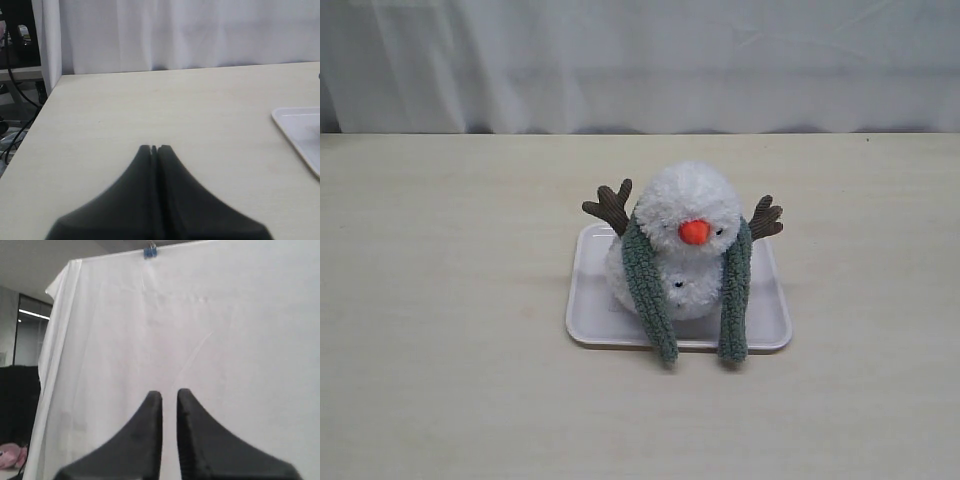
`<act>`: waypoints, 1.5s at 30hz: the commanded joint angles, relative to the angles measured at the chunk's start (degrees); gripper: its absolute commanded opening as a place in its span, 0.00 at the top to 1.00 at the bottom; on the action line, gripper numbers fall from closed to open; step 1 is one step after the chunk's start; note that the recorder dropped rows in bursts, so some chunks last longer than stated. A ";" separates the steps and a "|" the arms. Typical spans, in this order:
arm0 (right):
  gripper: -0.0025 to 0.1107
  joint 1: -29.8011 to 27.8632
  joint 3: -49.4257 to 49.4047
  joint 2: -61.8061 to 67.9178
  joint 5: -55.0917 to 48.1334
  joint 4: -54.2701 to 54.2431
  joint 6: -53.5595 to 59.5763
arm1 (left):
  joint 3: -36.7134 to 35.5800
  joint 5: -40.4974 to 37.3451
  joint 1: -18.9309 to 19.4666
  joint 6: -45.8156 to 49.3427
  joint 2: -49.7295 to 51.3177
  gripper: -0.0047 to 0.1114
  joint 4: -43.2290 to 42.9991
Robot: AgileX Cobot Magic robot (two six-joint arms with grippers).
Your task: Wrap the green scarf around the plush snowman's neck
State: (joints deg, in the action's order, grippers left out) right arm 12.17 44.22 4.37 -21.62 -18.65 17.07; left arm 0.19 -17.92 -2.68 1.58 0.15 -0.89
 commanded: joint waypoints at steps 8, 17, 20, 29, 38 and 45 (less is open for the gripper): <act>0.94 -0.35 -15.04 -0.11 3.69 -5.90 -1.38 | -0.19 0.45 -0.08 -0.15 -0.15 0.96 0.06; 0.94 -0.35 -30.99 -0.11 16.45 -16.95 -1.79 | -0.19 0.45 -0.08 -0.15 -0.15 0.96 0.06; 0.94 -0.35 -33.99 -0.11 17.05 -18.40 -1.79 | -0.19 0.45 -0.08 -0.15 -0.15 0.96 0.06; 0.94 -0.35 -35.76 -0.11 16.80 -18.40 -1.79 | -0.19 0.45 -0.08 -0.15 -0.15 0.96 0.06; 0.94 -0.35 -35.90 -0.11 17.05 -16.30 7.40 | -0.19 0.45 -0.08 -0.15 -0.15 0.96 0.06; 0.94 -0.35 -43.41 -0.11 30.42 -16.56 14.73 | -0.19 0.45 -0.08 -0.15 -0.15 0.96 0.06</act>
State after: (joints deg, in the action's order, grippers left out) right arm 12.17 3.79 4.46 2.42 -35.51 32.06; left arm 0.19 -17.92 -2.68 1.58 0.15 -0.89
